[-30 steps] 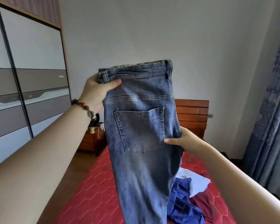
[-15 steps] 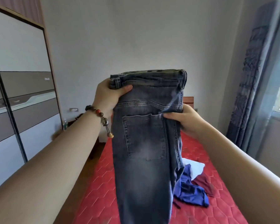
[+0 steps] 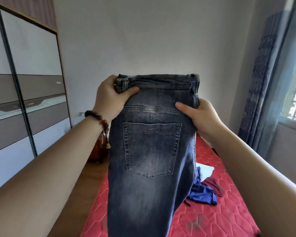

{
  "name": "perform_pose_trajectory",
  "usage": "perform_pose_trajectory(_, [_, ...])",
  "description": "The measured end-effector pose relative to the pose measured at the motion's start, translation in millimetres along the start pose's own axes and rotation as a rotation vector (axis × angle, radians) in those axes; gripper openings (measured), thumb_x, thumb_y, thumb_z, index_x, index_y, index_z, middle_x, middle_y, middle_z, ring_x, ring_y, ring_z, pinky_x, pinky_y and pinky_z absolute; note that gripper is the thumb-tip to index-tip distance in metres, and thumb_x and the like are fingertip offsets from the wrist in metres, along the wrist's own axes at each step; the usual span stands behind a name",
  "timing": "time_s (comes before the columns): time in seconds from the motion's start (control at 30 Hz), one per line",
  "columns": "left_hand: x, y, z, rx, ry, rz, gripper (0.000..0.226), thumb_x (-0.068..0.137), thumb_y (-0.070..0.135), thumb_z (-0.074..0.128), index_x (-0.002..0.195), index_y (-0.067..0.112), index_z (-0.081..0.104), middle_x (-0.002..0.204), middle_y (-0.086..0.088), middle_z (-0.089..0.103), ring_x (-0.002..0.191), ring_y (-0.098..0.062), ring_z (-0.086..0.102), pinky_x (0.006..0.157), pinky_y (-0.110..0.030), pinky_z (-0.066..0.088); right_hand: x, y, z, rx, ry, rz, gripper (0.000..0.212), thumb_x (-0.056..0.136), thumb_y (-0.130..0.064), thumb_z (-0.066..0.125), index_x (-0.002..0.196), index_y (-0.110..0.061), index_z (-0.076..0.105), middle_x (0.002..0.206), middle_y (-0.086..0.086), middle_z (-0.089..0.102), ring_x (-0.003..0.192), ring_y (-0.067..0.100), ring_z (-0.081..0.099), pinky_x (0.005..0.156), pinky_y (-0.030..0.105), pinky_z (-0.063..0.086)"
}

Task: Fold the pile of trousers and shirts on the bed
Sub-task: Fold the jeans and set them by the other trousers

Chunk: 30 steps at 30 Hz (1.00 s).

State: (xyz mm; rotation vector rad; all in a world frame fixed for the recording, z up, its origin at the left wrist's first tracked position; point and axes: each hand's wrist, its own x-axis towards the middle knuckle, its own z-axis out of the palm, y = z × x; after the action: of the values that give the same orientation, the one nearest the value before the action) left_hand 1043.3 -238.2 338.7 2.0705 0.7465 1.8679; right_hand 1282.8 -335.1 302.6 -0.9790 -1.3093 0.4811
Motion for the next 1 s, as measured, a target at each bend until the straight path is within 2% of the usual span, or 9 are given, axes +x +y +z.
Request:
perform_pose_trajectory(0.1, [-35, 12, -20, 0.074, 0.075, 0.116, 0.035, 0.076, 0.044, 0.077, 0.090, 0.018, 0.058, 0.078, 0.019, 0.059, 0.072, 0.007, 0.057, 0.066, -0.003, 0.039, -33, -3, 8, -0.083, 0.070, -0.045, 0.026, 0.076, -0.037, 0.076, 0.097, -0.023, 0.072, 0.097, -0.004, 0.075, 0.092, 0.016, 0.071, 0.079, 0.030, 0.056])
perform_pose_trajectory(0.17, [-65, 9, -23, 0.146, 0.074, 0.077, 0.041, 0.078, 0.044, 0.076, 0.092, 0.011, 0.058, 0.081, 0.012, 0.063, 0.076, -0.005, 0.061, 0.066, -0.010, 0.041, -53, 9, 20, -0.259, 0.158, -0.037, 0.021, 0.080, -0.033, 0.074, 0.098, -0.022, 0.069, 0.093, -0.011, 0.073, 0.089, 0.007, 0.068, 0.080, 0.023, 0.052])
perform_pose_trajectory(0.23, [-96, -3, -25, 0.220, 0.079, 0.011, 0.051, 0.079, 0.051, 0.071, 0.098, 0.005, 0.059, 0.086, -0.001, 0.069, 0.081, -0.020, 0.066, 0.069, -0.023, 0.047, -74, 25, 33, -0.334, 0.192, -0.028, 0.018, 0.083, -0.026, 0.073, 0.098, -0.027, 0.064, 0.090, -0.022, 0.066, 0.082, -0.009, 0.061, 0.074, 0.008, 0.045])
perform_pose_trajectory(0.33, [-134, -22, -28, 0.307, 0.074, -0.018, 0.066, 0.075, 0.068, 0.056, 0.097, 0.006, 0.058, 0.080, -0.007, 0.070, 0.075, -0.027, 0.068, 0.063, -0.031, 0.052, -100, 49, 47, -0.342, 0.177, 0.030, 0.021, 0.085, -0.027, 0.071, 0.101, -0.032, 0.060, 0.090, -0.028, 0.062, 0.079, -0.021, 0.055, 0.067, -0.001, 0.039])
perform_pose_trajectory(0.43, [-163, -47, -25, 0.353, 0.027, -0.052, 0.069, 0.073, 0.075, 0.048, 0.090, 0.009, 0.056, 0.071, -0.004, 0.068, 0.066, -0.025, 0.067, 0.057, -0.029, 0.050, -117, 79, 53, -0.316, 0.156, 0.101, 0.023, 0.082, -0.029, 0.074, 0.098, -0.037, 0.059, 0.090, -0.026, 0.066, 0.083, -0.016, 0.059, 0.070, 0.001, 0.042])
perform_pose_trajectory(0.57, [-183, -98, -9, 0.331, -0.069, -0.146, 0.071, 0.071, 0.075, 0.050, 0.090, 0.006, 0.056, 0.070, -0.005, 0.069, 0.067, -0.025, 0.067, 0.061, -0.039, 0.054, -119, 131, 63, -0.363, 0.205, 0.129, 0.020, 0.081, -0.029, 0.075, 0.091, -0.035, 0.059, 0.086, -0.024, 0.065, 0.080, -0.015, 0.059, 0.068, 0.002, 0.041])
perform_pose_trajectory(0.73, [-185, -188, 32, 0.251, -0.219, -0.233, 0.063, 0.077, 0.065, 0.057, 0.098, 0.005, 0.055, 0.076, -0.006, 0.070, 0.069, -0.023, 0.067, 0.062, -0.044, 0.054, -92, 224, 71, -0.431, 0.278, 0.196, 0.023, 0.082, -0.032, 0.074, 0.099, -0.033, 0.059, 0.090, -0.025, 0.063, 0.086, -0.002, 0.061, 0.077, 0.019, 0.044])
perform_pose_trajectory(0.87, [-179, -287, 78, 0.214, -0.335, -0.309, 0.045, 0.082, 0.045, 0.071, 0.093, 0.005, 0.054, 0.074, -0.003, 0.068, 0.066, -0.018, 0.065, 0.062, -0.041, 0.054, -52, 313, 74, -0.490, 0.299, 0.278, 0.023, 0.079, -0.037, 0.075, 0.096, -0.033, 0.060, 0.085, -0.028, 0.063, 0.080, -0.018, 0.056, 0.069, 0.004, 0.039])
perform_pose_trajectory(1.0, [-188, -378, 127, 0.242, -0.393, -0.360, 0.046, 0.079, 0.049, 0.072, 0.092, 0.007, 0.055, 0.066, 0.001, 0.063, 0.056, -0.012, 0.059, 0.054, -0.033, 0.049, -24, 406, 77, -0.525, 0.327, 0.366, 0.024, 0.078, -0.035, 0.076, 0.097, -0.031, 0.061, 0.085, -0.024, 0.063, 0.080, -0.005, 0.058, 0.067, 0.002, 0.037])
